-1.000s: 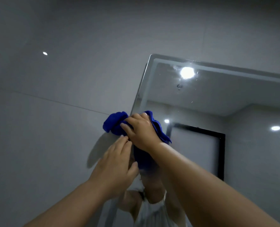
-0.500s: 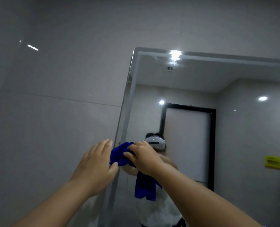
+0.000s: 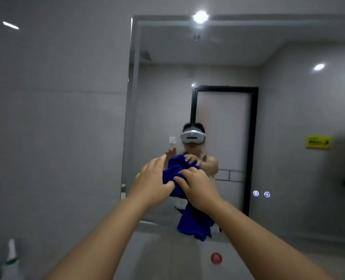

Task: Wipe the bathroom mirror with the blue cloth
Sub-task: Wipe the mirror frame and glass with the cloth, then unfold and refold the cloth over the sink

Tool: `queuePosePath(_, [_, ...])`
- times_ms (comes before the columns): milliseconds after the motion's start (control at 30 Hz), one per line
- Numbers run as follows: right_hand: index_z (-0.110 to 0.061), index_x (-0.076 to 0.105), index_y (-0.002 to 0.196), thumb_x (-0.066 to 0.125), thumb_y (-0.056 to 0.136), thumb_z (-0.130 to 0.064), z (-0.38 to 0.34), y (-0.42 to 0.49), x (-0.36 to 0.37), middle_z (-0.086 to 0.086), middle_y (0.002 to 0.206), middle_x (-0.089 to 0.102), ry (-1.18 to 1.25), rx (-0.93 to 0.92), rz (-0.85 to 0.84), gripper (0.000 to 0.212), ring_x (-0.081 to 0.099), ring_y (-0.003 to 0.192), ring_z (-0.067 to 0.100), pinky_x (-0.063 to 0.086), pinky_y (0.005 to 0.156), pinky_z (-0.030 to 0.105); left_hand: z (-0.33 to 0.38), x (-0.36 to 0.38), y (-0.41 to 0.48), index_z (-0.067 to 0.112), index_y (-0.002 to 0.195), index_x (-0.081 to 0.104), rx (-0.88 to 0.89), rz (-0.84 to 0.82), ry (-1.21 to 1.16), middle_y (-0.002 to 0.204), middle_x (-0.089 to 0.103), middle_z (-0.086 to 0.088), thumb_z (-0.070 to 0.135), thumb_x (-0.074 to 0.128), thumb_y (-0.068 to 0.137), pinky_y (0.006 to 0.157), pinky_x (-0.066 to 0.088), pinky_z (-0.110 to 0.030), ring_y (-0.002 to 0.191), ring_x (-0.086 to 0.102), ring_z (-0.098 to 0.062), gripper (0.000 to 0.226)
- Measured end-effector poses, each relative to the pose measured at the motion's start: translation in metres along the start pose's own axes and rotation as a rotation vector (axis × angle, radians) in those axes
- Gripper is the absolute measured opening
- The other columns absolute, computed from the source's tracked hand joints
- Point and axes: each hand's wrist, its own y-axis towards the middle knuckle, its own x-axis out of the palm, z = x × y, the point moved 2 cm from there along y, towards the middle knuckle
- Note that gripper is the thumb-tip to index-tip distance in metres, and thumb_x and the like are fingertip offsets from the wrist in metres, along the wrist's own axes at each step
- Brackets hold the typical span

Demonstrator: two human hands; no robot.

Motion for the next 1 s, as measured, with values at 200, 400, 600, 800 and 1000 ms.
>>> queuePosePath(200, [-0.018, 0.061, 0.109, 0.042, 0.097, -0.036, 0.054, -0.103, -0.014, 0.003, 0.100, 0.058, 0.171, 0.149, -0.088, 0.029, 0.053, 0.096, 0.021, 0.044, 0.082, 0.033, 0.032, 0.058, -0.054, 0.028, 0.146, 0.016, -0.109, -0.097, -0.119, 0.153, 0.023, 0.001, 0.021, 0.067, 0.076, 0.104, 0.037, -0.035, 0.135, 0.030, -0.021, 0.086])
queuePosePath(400, [-0.014, 0.061, 0.116, 0.043, 0.098, -0.030, 0.076, -0.171, -0.051, 0.007, 0.107, 0.059, 0.245, 0.179, -0.074, 0.030, 0.053, 0.101, 0.022, 0.040, 0.086, 0.031, 0.074, 0.102, -0.110, 0.021, 0.142, 0.030, -0.237, -0.290, -0.282, 0.144, 0.040, -0.004, 0.022, 0.069, 0.079, 0.097, 0.038, -0.031, 0.128, 0.042, -0.022, 0.074])
queuePosePath(600, [-0.015, 0.063, 0.113, 0.046, 0.096, -0.029, 0.069, -0.225, -0.061, 0.007, 0.106, 0.060, 0.390, 0.164, -0.148, 0.027, 0.054, 0.098, 0.020, 0.038, 0.080, 0.027, 0.100, 0.127, -0.161, 0.012, 0.090, 0.056, -0.370, -0.235, -0.541, 0.092, 0.063, -0.010, 0.005, 0.052, 0.086, 0.074, 0.049, -0.037, 0.084, 0.060, -0.023, 0.009])
queuePosePath(800, [-0.011, 0.057, 0.118, 0.055, 0.093, -0.023, 0.065, -0.268, -0.069, 0.002, 0.111, 0.057, 0.511, 0.284, -0.260, 0.028, 0.052, 0.096, 0.012, 0.043, 0.080, 0.024, 0.114, 0.137, -0.196, 0.017, 0.084, 0.051, -0.529, -0.180, -0.730, 0.082, 0.060, -0.009, 0.006, 0.045, 0.090, 0.064, 0.048, -0.032, 0.071, 0.057, -0.020, 0.014])
queuePosePath(1000, [-0.022, 0.032, 0.130, 0.063, 0.083, -0.008, 0.069, -0.284, -0.073, 0.001, 0.118, 0.042, 0.802, 0.484, -0.346, 0.058, 0.050, 0.096, 0.012, 0.047, 0.074, 0.023, 0.114, 0.144, -0.217, 0.021, 0.086, 0.052, -0.507, -0.327, -0.719, 0.090, 0.063, -0.009, 0.008, 0.046, 0.090, 0.079, 0.050, -0.039, 0.084, 0.060, -0.024, 0.015])
